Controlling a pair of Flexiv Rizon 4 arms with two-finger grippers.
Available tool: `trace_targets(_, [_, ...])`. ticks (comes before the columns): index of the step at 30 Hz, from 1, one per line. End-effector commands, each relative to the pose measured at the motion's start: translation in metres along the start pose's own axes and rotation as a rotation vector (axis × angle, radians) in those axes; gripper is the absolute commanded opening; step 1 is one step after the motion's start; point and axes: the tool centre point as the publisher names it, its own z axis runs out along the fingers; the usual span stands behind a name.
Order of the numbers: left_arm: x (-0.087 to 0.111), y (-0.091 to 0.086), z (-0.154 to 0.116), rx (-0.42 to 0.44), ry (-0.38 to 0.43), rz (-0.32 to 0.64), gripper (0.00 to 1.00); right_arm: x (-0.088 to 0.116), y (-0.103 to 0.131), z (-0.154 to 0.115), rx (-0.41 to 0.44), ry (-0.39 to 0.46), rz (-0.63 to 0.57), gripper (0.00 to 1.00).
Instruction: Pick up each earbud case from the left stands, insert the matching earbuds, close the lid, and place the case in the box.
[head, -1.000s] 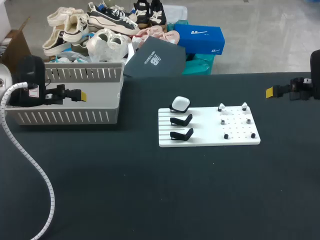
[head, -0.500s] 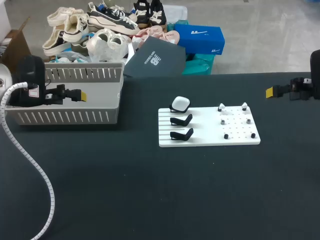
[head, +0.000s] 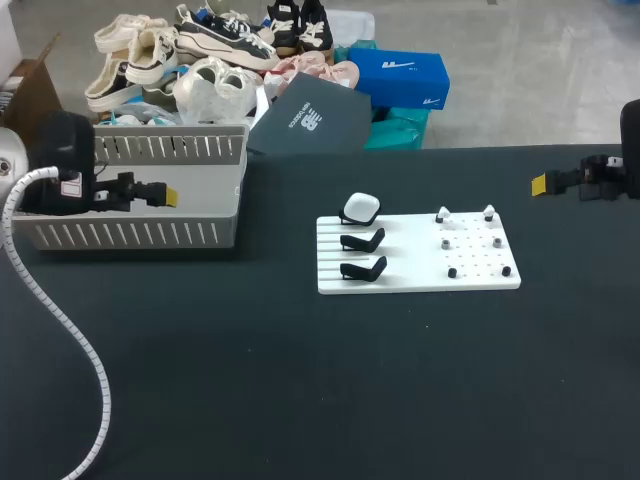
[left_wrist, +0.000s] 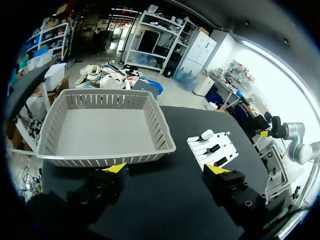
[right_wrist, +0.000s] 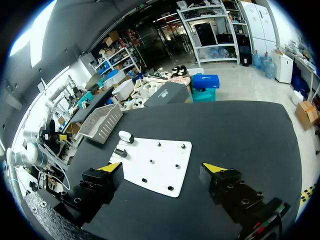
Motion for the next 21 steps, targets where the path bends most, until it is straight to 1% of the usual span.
trace_targets(1, [-0.011,0.002,0.002,0.062,-0.009,0.055,1.00,0.000,-0.002,0.001,-0.006,0.001,-0.001,1.00])
trace_targets(6, [-0.020,-0.007,0.007,0.151,-0.007,0.167,1.00,0.000,-0.002,0.001,-0.006,0.001,-0.001,1.00])
trace_targets(8, [-0.023,-0.010,0.011,0.172,-0.008,0.210,1.00,0.000,-0.002,0.001,-0.006,0.001,-0.001,1.00])
trace_targets(9, [-0.025,-0.013,0.013,0.188,-0.006,0.248,1.00,0.000,-0.002,0.001,-0.006,0.001,-0.001,1.00])
trace_targets(10, [-0.025,-0.014,0.014,0.194,-0.005,0.258,1.00,0.000,-0.002,0.001,-0.006,0.001,-0.001,1.00])
trace_targets(11, [-0.026,-0.018,0.018,0.232,0.003,0.305,1.00,0.000,-0.002,0.001,-0.006,0.001,-0.001,1.00])
trace_targets(12, [-0.027,-0.021,0.020,0.249,0.012,0.333,1.00,0.000,-0.002,0.001,-0.006,0.001,-0.001,1.00])
trace_targets(15, [-0.029,-0.029,0.028,0.286,0.026,0.419,1.00,0.000,-0.002,0.001,-0.006,0.001,-0.001,1.00])
trace_targets(18, [-0.032,-0.036,0.036,0.312,0.021,0.499,1.00,0.000,-0.002,0.001,-0.006,0.001,-0.001,1.00])
trace_targets(19, [-0.032,-0.037,0.037,0.322,0.023,0.513,1.00,0.000,-0.002,0.001,-0.006,0.001,-0.001,1.00])
trace_targets(21, [-0.033,-0.042,0.043,0.353,0.026,0.568,1.00,0.000,-0.002,0.001,-0.006,0.001,-0.001,1.00])
